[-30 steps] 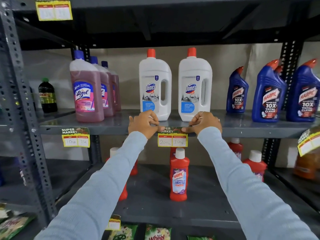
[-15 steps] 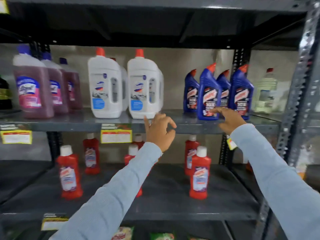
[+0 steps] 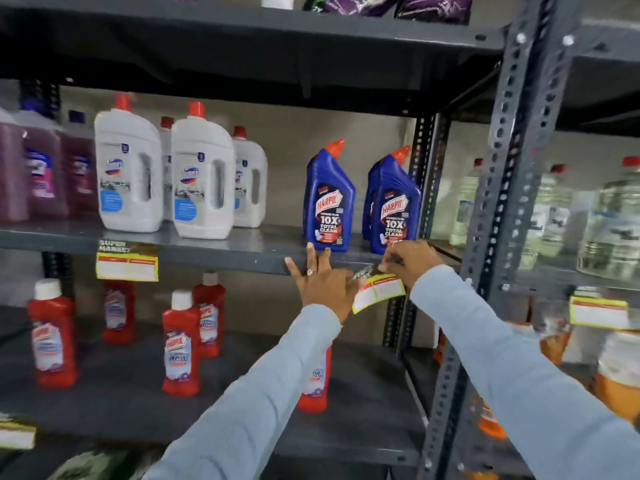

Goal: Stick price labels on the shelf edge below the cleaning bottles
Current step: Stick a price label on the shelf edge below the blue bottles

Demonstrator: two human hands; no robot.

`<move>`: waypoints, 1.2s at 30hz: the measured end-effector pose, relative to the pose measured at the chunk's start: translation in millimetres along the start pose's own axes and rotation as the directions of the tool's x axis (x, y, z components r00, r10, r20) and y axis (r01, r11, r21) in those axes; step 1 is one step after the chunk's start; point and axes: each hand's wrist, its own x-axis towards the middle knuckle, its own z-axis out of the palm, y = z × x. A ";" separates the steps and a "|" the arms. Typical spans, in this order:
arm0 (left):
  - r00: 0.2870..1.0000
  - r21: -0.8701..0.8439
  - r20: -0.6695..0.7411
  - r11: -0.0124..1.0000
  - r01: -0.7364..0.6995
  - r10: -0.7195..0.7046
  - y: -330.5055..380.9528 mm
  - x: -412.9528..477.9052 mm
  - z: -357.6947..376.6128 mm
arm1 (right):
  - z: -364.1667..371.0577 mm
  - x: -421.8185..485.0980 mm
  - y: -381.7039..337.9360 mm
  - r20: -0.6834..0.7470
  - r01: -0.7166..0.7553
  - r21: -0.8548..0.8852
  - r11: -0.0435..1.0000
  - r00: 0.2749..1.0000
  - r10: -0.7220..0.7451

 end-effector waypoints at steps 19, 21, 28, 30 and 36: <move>0.993 -0.232 -0.053 0.969 0.090 -0.105 -8.4 18.2 -21.6 | 12.0 -10.6 28.7 -0.079 -0.031 0.504 0.863 0.993 0.082; 0.992 -0.254 -0.031 0.960 0.114 -0.125 -10.1 28.2 -22.8 | 11.5 -6.6 27.8 -0.069 -0.072 0.556 0.828 0.989 0.133; 0.981 -0.268 -0.020 0.946 0.180 -0.193 -8.3 39.8 -20.3 | 14.8 8.7 25.8 -0.054 -0.206 0.558 0.804 0.958 0.282; 0.978 -0.286 -0.045 0.940 0.184 -0.205 -9.2 39.8 -21.5 | 13.2 10.3 27.4 -0.071 -0.199 0.533 0.822 0.958 0.278; 0.976 -0.348 -0.049 0.919 0.184 -0.214 -12.6 43.7 -21.8 | 7.6 12.1 33.4 -0.089 -0.147 0.515 0.844 0.971 0.224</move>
